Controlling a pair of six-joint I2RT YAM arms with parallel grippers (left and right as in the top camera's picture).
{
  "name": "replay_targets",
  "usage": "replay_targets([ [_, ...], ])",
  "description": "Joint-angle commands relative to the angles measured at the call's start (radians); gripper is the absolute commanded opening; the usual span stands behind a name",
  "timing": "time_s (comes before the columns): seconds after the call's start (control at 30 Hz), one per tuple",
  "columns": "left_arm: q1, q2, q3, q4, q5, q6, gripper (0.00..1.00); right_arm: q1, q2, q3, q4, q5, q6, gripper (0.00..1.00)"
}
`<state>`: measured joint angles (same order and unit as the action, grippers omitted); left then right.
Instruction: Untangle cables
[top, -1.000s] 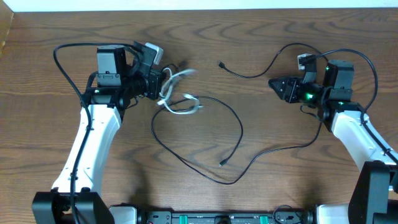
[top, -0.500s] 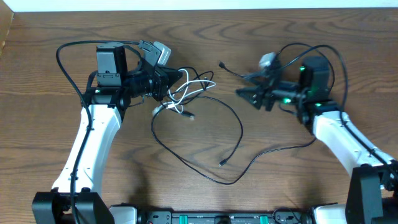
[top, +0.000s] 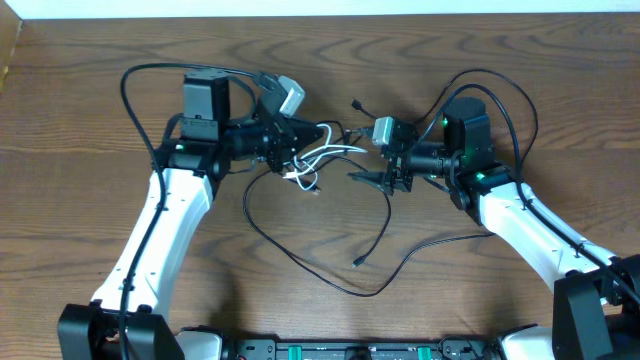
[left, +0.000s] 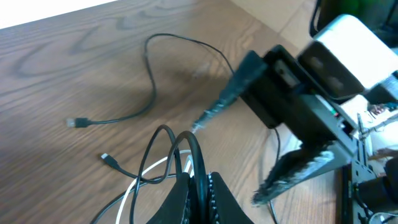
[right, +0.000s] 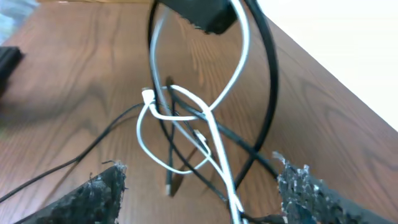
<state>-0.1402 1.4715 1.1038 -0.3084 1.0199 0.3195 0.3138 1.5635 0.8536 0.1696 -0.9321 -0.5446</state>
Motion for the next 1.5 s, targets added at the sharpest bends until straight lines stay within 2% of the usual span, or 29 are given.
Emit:
replay_targets([
  [0.0,-0.039,-0.014,0.011,0.003,0.028,0.024,0.08,0.006,-0.014,0.002,-0.005,0.052,-0.063,0.79],
  [0.13,-0.074,-0.014,0.011,0.003,0.028,0.051,0.07,0.006,-0.014,0.002,-0.016,0.137,-0.063,0.78],
  [0.3,-0.075,-0.014,0.011,0.003,0.028,0.053,0.08,0.006,-0.014,0.002,-0.102,0.245,-0.066,0.72],
  [0.37,-0.074,-0.014,0.011,0.003,0.027,0.053,0.07,0.007,-0.014,0.002,-0.119,0.243,-0.067,0.58],
  [0.4,-0.074,-0.014,0.011,0.003,0.027,0.053,0.07,0.008,-0.014,0.002,-0.13,0.241,-0.067,0.46],
  [0.43,-0.074,-0.014,0.011,0.003,0.027,0.053,0.08,0.009,-0.014,0.002,-0.145,0.241,-0.067,0.18],
  [0.5,-0.074,-0.014,0.011,0.003,0.027,0.053,0.07,0.009,-0.014,0.002,-0.166,0.241,-0.066,0.01],
  [0.73,-0.074,-0.014,0.011,0.003,-0.025,0.052,0.08,0.008,-0.014,0.002,-0.22,0.236,-0.027,0.01],
  [0.93,-0.074,-0.014,0.011,-0.007,-0.21,0.04,0.08,0.001,-0.014,0.002,-0.206,0.234,0.098,0.01],
  [1.03,-0.074,-0.014,0.011,-0.035,-0.518,-0.063,0.08,-0.027,-0.014,0.002,-0.189,0.285,0.234,0.01],
  [1.2,-0.07,-0.014,0.011,-0.095,-0.991,-0.294,0.08,-0.089,-0.014,0.002,-0.203,0.566,0.456,0.01],
  [1.3,-0.052,-0.014,0.011,-0.128,-1.086,-0.383,0.08,-0.152,-0.014,0.002,-0.219,0.62,0.603,0.01],
  [1.47,0.003,-0.014,0.011,-0.159,-1.112,-0.502,0.07,-0.246,-0.014,0.002,-0.232,0.619,0.777,0.01],
])
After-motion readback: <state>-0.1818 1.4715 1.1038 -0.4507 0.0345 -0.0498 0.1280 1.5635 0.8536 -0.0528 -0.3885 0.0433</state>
